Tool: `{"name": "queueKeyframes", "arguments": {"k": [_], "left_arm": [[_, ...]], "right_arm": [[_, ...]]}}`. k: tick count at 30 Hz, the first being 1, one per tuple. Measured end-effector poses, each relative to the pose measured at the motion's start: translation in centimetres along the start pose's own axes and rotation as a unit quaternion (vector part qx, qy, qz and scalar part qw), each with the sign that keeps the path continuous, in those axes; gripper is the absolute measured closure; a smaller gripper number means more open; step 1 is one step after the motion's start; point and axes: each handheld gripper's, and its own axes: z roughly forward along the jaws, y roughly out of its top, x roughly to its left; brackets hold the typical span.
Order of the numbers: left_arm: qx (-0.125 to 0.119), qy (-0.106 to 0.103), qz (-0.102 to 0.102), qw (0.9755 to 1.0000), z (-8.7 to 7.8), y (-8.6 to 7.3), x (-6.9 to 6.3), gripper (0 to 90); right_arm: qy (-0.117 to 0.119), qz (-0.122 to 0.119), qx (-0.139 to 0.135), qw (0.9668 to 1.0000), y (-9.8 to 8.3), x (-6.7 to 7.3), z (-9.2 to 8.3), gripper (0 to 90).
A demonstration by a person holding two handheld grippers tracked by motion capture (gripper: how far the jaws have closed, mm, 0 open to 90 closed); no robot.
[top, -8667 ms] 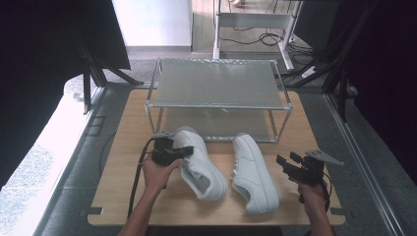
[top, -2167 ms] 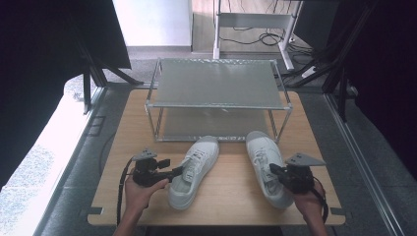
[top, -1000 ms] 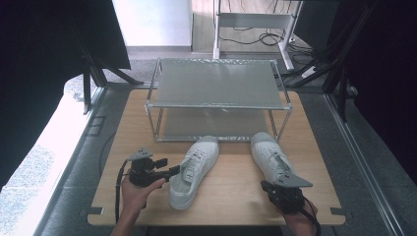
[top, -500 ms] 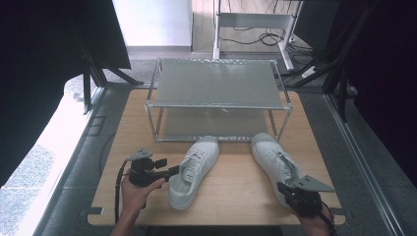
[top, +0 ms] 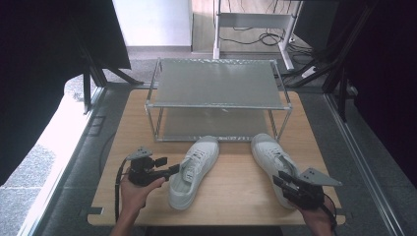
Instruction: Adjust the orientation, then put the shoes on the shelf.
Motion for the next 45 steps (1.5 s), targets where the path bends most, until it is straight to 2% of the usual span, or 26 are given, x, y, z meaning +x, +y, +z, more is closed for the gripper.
{"name": "queueKeyframes", "arguments": {"k": [1, 2, 5, 6, 7, 8, 9, 10, 14, 16, 19, 21, 24, 27, 28, 29, 32, 33, 37, 39, 41, 45], "left_arm": [[0.0, 0.0, 0.0, 1.0, 0.0, 0.0, 0.0, 36.6], [-0.004, -0.002, 0.005, 1.0, -0.3, 0.9, -0.4, 36.7], [-0.009, -0.004, 0.006, 0.9999, -0.4, 1.9, -0.7, 37.9], [-0.009, -0.004, 0.006, 0.9999, -0.4, 1.9, -0.7, 38.0], [-0.01, -0.008, 0.01, 0.9999, -0.3, 2.4, -1.0, 38.1], [-0.01, -0.008, 0.01, 0.9999, -0.3, 2.4, -1.0, 38.5], [-0.008, -0.01, 0.014, 0.9998, -0.3, 2.6, -1.2, 38.5], [-0.007, -0.011, 0.017, 0.9998, -0.2, 2.7, -1.2, 38.7], [0.002, -0.007, 0.021, 0.9997, 0.2, 3.3, -1.4, 40.9], [0.005, -0.004, 0.021, 0.9998, 0.3, 3.4, -1.4, 41.2], [0.008, 0.001, 0.03, 0.9995, 0.0, 3.4, -2.1, 44.1], [0.01, 0.005, 0.039, 0.9992, -0.3, 3.6, -2.5, 44.8], [0.013, 0.009, 0.038, 0.9992, -0.2, 3.5, -2.5, 47.0], [0.028, 0.016, 0.036, 0.9988, 0.6, 3.2, -2.1, 47.6], [0.04, 0.017, 0.037, 0.9984, 1.4, 2.9, -1.9, 48.1], [0.04, 0.017, 0.037, 0.9984, 1.4, 2.9, -1.9, 48.7], [0.064, 0.031, 0.044, 0.9965, 2.9, 2.4, -1.8, 50.5], [0.064, 0.031, 0.044, 0.9965, 2.9, 2.4, -1.8, 51.2], [0.086, 0.052, 0.062, 0.993, 3.8, 1.8, -1.9, 54.5], [0.088, 0.056, 0.064, 0.9925, 3.9, 1.7, -1.9, 56.8], [0.099, 0.069, 0.07, 0.9902, 4.3, 1.3, -1.8, 58.9], [0.104, 0.074, 0.066, 0.9897, 4.7, 1.1, -1.6, 61.6]], "right_arm": [[-0.002, 0.0, -0.004, 1.0, 0.4, -0.2, 0.0, 64.4], [-0.002, 0.0, -0.01, 0.9999, 0.8, -0.4, 0.1, 63.1], [-0.004, 0.001, -0.024, 0.9997, 2.4, -1.3, 0.4, 59.7], [-0.004, 0.001, -0.024, 0.9997, 2.4, -1.3, 0.4, 59.7], [-0.008, -0.001, -0.045, 0.999, 3.4, -2.1, 0.6, 59.2], [-0.008, -0.001, -0.045, 0.999, 3.4, -2.1, 0.6, 59.2], [-0.009, 0.003, -0.054, 0.9985, 3.9, -2.5, 0.8, 59.2], [-0.006, 0.017, -0.067, 0.9976, 4.6, -3.4, 1.2, 59.3], [-0.002, 0.034, -0.084, 0.9959, 5.4, -4.5, 1.8, 59.3], [-0.001, 0.032, -0.082, 0.9961, 5.4, -4.6, 1.9, 59.1], [0.002, 0.029, -0.078, 0.9965, 5.0, -4.6, 1.8, 58.5], [0.005, 0.041, -0.074, 0.9964, 4.1, -4.9, 1.6, 57.9], [0.005, 0.052, -0.07, 0.9962, 3.6, -5.2, 1.4, 57.3], [0.005, 0.062, -0.066, 0.9959, 3.0, -5.5, 1.2, 56.5], [0.002, 0.068, -0.065, 0.9955, 2.8, -5.7, 1.1, 56.0], [0.001, 0.072, -0.064, 0.9954, 2.7, -5.8, 1.2, 55.9], [-0.001, 0.079, -0.058, 0.9952, 2.5, -5.9, 1.3, 55.9], [-0.002, 0.079, -0.056, 0.9953, 2.4, -5.9, 1.4, 55.8], [-0.003, 0.078, -0.05, 0.9957, 2.3, -5.8, 1.5, 55.3], [-0.003, 0.079, -0.051, 0.9956, 2.2, -5.7, 1.5, 55.2], [-0.003, 0.081, -0.049, 0.9955, 2.2, -5.7, 1.5, 55.1], [-0.003, 0.08, -0.044, 0.9958, 2.0, -5.7, 1.6, 54.8]]}}
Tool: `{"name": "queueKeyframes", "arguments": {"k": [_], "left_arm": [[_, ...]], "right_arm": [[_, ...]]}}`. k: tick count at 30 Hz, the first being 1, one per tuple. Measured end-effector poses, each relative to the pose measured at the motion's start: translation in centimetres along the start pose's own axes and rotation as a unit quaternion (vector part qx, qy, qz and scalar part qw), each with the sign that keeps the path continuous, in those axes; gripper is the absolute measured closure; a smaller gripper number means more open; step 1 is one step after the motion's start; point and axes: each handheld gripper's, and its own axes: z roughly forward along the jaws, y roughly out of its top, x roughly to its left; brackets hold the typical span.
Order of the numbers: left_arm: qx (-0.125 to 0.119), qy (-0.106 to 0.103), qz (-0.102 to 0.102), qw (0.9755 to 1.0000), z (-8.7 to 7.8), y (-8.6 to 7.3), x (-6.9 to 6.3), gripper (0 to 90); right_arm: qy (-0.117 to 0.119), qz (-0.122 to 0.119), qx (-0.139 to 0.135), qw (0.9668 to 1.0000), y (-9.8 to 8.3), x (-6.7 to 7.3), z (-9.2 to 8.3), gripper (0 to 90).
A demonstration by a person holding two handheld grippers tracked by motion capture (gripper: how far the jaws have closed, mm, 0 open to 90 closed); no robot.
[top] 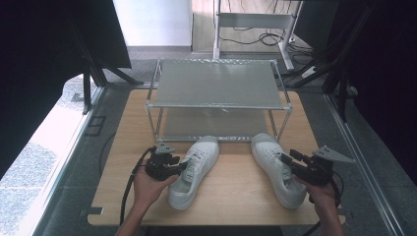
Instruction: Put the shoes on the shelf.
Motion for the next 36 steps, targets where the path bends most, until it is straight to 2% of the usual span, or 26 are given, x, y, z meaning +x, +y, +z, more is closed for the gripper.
{"name": "queueKeyframes", "arguments": {"k": [7, 16, 18, 20, 26, 29, 30, 32, 36], "left_arm": [[0.019, -0.002, 0.0, 0.9998, 1.2, 0.2, -0.1, 65.3], [0.028, -0.001, -0.007, 0.9996, 1.7, 0.1, 0.1, 66.6], [0.033, 0.002, -0.004, 0.9995, 1.8, 0.2, 0.1, 66.9], [0.043, 0.013, -0.001, 0.999, 2.3, 0.3, 0.0, 67.5], [0.049, 0.023, -0.01, 0.9985, 2.8, 0.3, 0.2, 70.7], [0.05, 0.028, -0.012, 0.9983, 3.0, 0.4, 0.1, 73.6], [0.052, 0.032, -0.008, 0.9981, 3.0, 0.4, 0.0, 74.5], [0.051, 0.042, -0.005, 0.9978, 3.1, 0.4, -0.2, 75.8], [0.05, 0.048, -0.002, 0.9976, 3.2, 0.4, -0.4, 77.0]], "right_arm": [[-0.009, 0.011, 0.004, 0.9999, -0.3, -0.8, -0.2, 54.0], [-0.014, 0.014, 0.01, 0.9998, -0.5, -1.0, -0.1, 53.3], [-0.014, 0.013, 0.011, 0.9998, -0.5, -1.0, -0.1, 53.1], [-0.015, 0.012, 0.016, 0.9997, -0.6, -1.0, 0.1, 52.9], [-0.022, 0.009, 0.024, 0.9994, -0.7, -1.1, 0.3, 52.7], [-0.027, 0.003, 0.031, 0.9992, -0.5, -1.2, 0.1, 52.9], [-0.037, -0.009, 0.041, 0.9984, -0.2, -1.5, -0.2, 52.8], [-0.05, -0.011, 0.047, 0.9976, 0.1, -1.8, -0.6, 52.8], [-0.051, -0.012, 0.063, 0.9966, 0.3, -2.3, -1.1, 52.8]]}}
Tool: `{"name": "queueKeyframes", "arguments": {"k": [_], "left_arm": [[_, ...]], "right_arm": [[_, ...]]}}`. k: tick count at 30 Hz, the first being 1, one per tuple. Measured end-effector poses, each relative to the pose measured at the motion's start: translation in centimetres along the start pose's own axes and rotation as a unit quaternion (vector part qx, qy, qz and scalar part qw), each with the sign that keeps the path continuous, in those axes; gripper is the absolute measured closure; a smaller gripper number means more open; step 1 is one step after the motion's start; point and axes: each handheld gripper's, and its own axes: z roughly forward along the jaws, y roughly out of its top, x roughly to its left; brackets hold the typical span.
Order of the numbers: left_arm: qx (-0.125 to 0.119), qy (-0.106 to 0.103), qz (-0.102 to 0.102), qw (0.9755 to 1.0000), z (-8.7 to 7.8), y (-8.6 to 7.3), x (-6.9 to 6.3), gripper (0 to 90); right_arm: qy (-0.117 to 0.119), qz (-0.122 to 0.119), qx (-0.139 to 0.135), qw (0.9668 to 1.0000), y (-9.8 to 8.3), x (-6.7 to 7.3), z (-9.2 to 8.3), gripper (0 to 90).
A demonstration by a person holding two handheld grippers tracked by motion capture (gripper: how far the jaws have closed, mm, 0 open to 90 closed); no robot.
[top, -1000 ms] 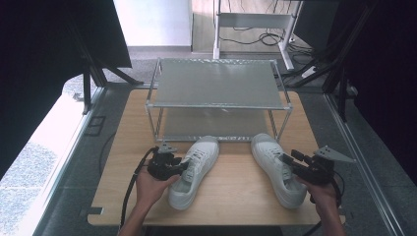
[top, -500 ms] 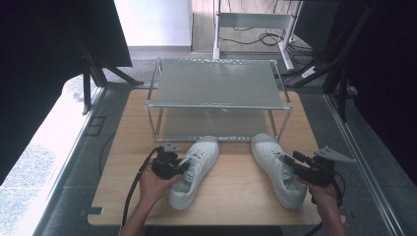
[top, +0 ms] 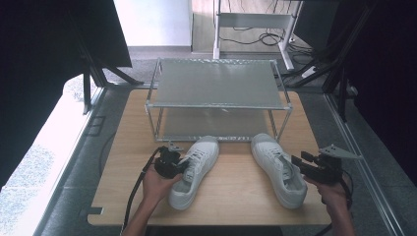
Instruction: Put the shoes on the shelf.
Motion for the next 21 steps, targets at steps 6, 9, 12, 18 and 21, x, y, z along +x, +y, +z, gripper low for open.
{"name": "queueKeyframes", "arguments": {"k": [6, 9, 12, 18, 21], "left_arm": [[-0.008, -0.01, -0.013, 0.9998, 0.0, -0.3, 0.3, 77.2], [-0.008, -0.01, -0.015, 0.9998, 0.0, -0.3, 0.3, 77.3], [-0.01, -0.015, -0.02, 0.9997, 0.0, -0.3, 0.4, 77.4], [-0.012, -0.014, -0.023, 0.9996, 0.0, -0.4, 0.4, 77.5], [-0.012, -0.014, -0.023, 0.9996, 0.0, -0.4, 0.4, 77.5]], "right_arm": [[0.001, -0.044, 0.061, 0.9972, -0.2, 0.7, 1.0, 53.0], [-0.006, -0.052, 0.093, 0.9943, -0.5, 0.5, 2.1, 54.2], [-0.005, -0.045, 0.107, 0.9933, -0.6, -0.1, 3.0, 56.5], [-0.03, -0.08, 0.153, 0.9845, -0.4, 0.0, 4.8, 61.8], [-0.037, -0.085, 0.172, 0.9807, -0.4, -0.2, 5.6, 63.2]]}}
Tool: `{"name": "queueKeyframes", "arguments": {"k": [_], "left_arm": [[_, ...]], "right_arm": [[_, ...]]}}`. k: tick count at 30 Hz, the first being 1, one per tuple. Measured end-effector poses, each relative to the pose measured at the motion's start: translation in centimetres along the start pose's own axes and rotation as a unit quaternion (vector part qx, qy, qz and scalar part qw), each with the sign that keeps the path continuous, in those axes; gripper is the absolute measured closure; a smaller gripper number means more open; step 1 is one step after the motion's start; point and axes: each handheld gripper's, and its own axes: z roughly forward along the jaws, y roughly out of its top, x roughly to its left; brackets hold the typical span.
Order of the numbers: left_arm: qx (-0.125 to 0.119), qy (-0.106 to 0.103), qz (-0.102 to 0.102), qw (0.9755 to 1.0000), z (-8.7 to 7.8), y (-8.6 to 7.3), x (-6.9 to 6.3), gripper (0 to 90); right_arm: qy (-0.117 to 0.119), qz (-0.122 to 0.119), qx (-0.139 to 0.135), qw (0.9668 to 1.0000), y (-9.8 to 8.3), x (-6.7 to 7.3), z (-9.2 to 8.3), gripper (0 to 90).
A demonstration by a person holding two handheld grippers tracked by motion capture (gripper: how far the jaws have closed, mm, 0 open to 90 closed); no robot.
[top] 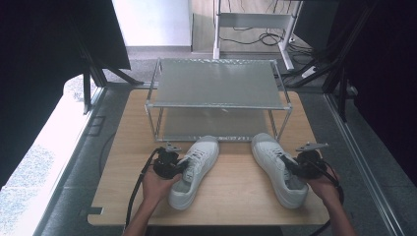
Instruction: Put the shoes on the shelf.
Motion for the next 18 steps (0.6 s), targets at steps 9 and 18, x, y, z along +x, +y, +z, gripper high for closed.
{"name": "queueKeyframes", "arguments": {"k": [9, 18], "left_arm": [[0.0, 0.0, -0.002, 1.0, 0.0, 0.0, 0.0, 77.9], [-0.005, -0.002, -0.007, 1.0, 0.0, -0.1, 0.1, 78.2]], "right_arm": [[-0.014, -0.011, 0.051, 0.9986, 0.9, 0.4, 0.8, 71.9], [-0.035, -0.016, 0.086, 0.9956, 1.4, 0.8, 1.2, 77.9]]}}
